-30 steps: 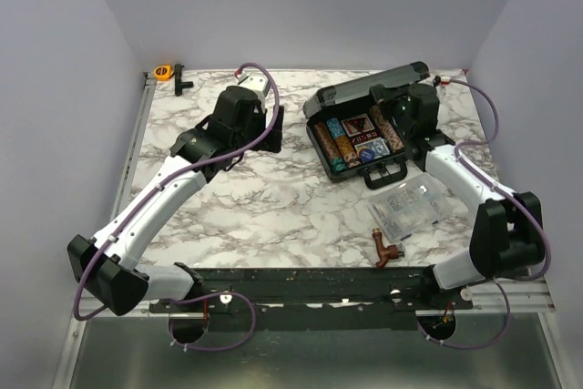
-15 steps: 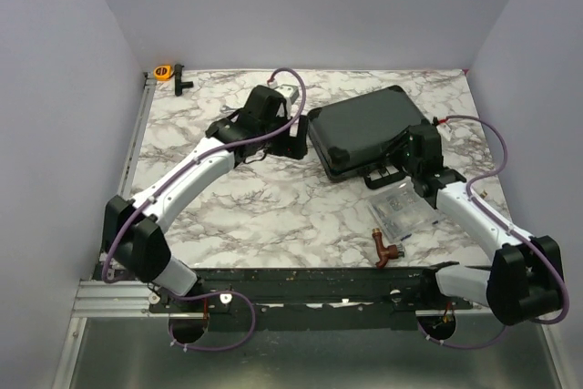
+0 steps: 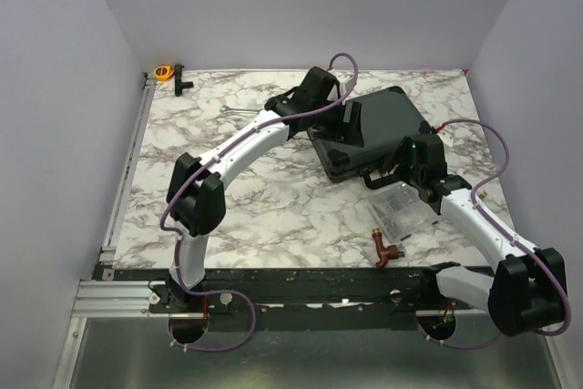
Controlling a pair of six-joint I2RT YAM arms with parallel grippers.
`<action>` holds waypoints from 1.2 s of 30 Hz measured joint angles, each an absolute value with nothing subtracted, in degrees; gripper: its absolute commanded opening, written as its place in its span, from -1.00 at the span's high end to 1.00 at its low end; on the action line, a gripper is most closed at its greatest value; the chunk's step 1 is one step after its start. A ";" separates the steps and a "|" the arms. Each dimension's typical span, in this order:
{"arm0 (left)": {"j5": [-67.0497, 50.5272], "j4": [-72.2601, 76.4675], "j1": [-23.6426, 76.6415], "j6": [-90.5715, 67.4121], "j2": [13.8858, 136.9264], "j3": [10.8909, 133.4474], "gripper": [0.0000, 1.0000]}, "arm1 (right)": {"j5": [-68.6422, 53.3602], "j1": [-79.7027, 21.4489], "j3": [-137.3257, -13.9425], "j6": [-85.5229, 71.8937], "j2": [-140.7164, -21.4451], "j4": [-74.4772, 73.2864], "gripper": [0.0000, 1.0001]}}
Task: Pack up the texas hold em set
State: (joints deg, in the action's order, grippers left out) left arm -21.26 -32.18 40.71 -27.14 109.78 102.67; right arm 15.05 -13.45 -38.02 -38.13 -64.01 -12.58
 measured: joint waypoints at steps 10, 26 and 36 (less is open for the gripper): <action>-25.91 -32.51 40.66 -29.26 126.34 120.51 -0.25 | 3.68 -6.74 -42.44 -36.12 -74.87 -10.41 -0.50; -28.29 -26.44 38.87 -30.35 125.64 109.08 -0.06 | -11.00 2.26 -42.04 -33.71 -83.66 -6.24 0.05; -29.23 -25.65 38.22 -31.46 124.95 107.70 -0.05 | -13.85 2.15 -42.44 -31.68 -85.21 -7.60 0.23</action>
